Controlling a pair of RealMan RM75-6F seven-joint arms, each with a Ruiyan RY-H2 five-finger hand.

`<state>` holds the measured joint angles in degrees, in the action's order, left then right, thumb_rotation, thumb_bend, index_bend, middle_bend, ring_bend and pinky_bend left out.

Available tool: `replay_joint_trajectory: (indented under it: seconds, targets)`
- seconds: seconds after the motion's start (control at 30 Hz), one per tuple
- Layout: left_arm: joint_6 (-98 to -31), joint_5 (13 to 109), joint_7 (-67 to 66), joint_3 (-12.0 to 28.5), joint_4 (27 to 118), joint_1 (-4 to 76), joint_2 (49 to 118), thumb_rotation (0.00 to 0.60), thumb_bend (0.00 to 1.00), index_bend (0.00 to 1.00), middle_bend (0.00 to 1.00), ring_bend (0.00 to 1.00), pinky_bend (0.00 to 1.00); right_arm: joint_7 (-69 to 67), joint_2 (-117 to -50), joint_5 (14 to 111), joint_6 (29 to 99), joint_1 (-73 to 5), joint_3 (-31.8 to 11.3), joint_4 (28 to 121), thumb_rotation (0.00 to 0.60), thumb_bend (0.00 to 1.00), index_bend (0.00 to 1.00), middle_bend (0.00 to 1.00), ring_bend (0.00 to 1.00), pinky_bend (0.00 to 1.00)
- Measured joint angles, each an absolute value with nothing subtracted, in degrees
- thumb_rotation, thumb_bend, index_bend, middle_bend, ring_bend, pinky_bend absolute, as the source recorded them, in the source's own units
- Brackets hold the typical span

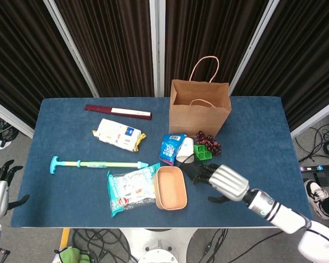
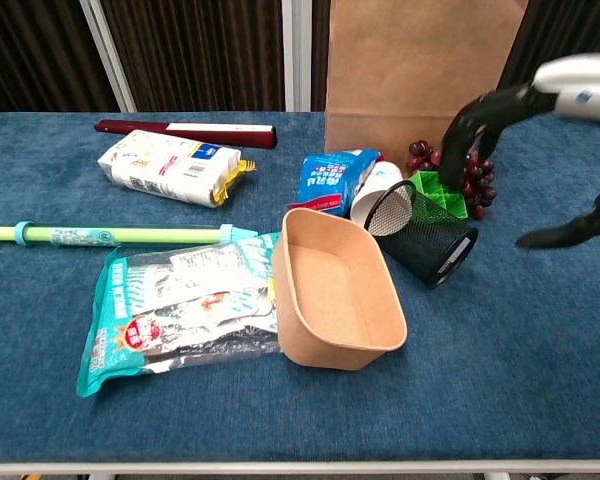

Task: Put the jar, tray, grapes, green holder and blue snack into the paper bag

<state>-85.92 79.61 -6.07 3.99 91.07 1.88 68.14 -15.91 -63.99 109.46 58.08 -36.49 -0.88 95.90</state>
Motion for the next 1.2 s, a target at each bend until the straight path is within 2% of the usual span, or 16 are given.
replay_joint_trajectory:
  seconds: [0.13,0.37,0.53,0.83,1.0,1.2]
  targets:
    - [-85.95,79.64,-5.64,3.81,90.70,1.71,68.32,0.600,0.10,0.30,0.24,0.24,0.23,-9.63,-71.98,108.25,54.52,-37.11,0.55,92.61,0.600,0.09,0.34,0.33,0.13,0.26]
    - [-85.49,79.36,-4.99,3.63,90.23,1.62,68.60,0.600,0.10,0.31,0.24,0.24,0.22,-4.36,-79.03,106.35,53.16,-36.33,3.95,87.54,0.600,0.09,0.35,0.31,0.11,0.24]
    - [-85.26,79.50,-4.76,3.69,89.80,1.85,68.85,0.600,0.09,0.32,0.24,0.24,0.23,-2.44,-82.77,106.66,56.31,-34.96,4.78,84.18,0.600,0.12,0.37,0.31,0.11,0.20]
    - [-85.10,79.13,-4.02,3.71,89.07,1.72,69.11,0.600,0.09,0.32,0.24,0.24,0.22,-2.00,-91.42,107.62,62.38,-33.78,5.23,74.71,0.600,0.17,0.38,0.33,0.11,0.19]
    - [-84.83,79.03,-3.56,3.67,88.65,1.73,69.29,0.600,0.09,0.32,0.24,0.24,0.23,-2.72,-94.20,108.32,63.61,-34.11,5.76,71.01,0.600,0.25,0.47,0.41,0.13,0.19]
    - [-84.76,78.98,-3.03,3.72,88.17,1.71,69.35,0.600,0.10,0.32,0.24,0.23,0.23,-4.92,-98.00,109.86,67.98,-34.18,6.57,64.82,0.600,0.37,0.62,0.52,0.22,0.25]
